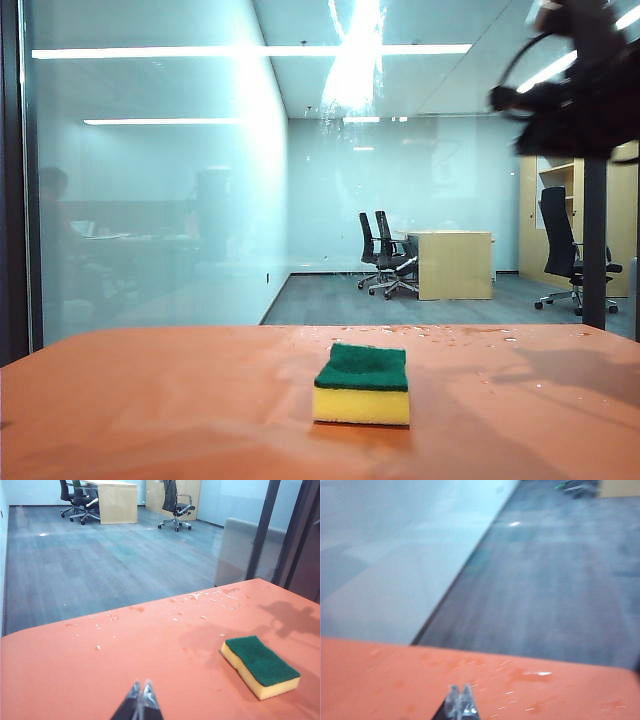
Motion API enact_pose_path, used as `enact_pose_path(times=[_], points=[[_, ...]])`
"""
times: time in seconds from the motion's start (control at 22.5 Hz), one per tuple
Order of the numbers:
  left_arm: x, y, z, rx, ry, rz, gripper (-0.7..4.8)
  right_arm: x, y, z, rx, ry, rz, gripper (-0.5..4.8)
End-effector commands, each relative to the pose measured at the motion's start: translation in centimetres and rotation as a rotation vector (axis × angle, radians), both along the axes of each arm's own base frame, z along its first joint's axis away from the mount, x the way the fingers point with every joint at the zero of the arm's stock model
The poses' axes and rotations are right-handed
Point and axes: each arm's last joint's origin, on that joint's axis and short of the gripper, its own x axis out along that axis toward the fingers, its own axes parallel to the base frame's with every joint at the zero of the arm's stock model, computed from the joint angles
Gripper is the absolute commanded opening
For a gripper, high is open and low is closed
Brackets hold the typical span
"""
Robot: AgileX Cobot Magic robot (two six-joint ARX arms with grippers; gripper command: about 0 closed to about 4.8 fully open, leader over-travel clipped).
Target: Pick up the sponge from the table, wipe the water off the glass, and finally place the sponge back on the table.
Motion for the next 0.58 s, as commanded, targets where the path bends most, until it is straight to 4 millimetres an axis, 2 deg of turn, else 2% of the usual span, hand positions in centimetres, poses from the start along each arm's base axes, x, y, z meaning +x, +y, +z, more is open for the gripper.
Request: enact_pose_path(times=[0.04,0.36,0.58], points=[[0.0,0.0,0.3,0.003,-0.019,-0.003,-0.05,-0.8,-1.8,1.5,-0.064,-0.027,-0.052,-0.07],[0.0,0.0,0.4,0.004,-0.033,0.000,-0.05,-4.1,-4.3,4.7,-0.117,-0.088,-0.137,-0.07],[0.0,0.0,0.7,0.004,-0.068,0.010,-0.05,-7.0,-5.7,3.7,-0.081,-0.122,-0.218,-0.07]])
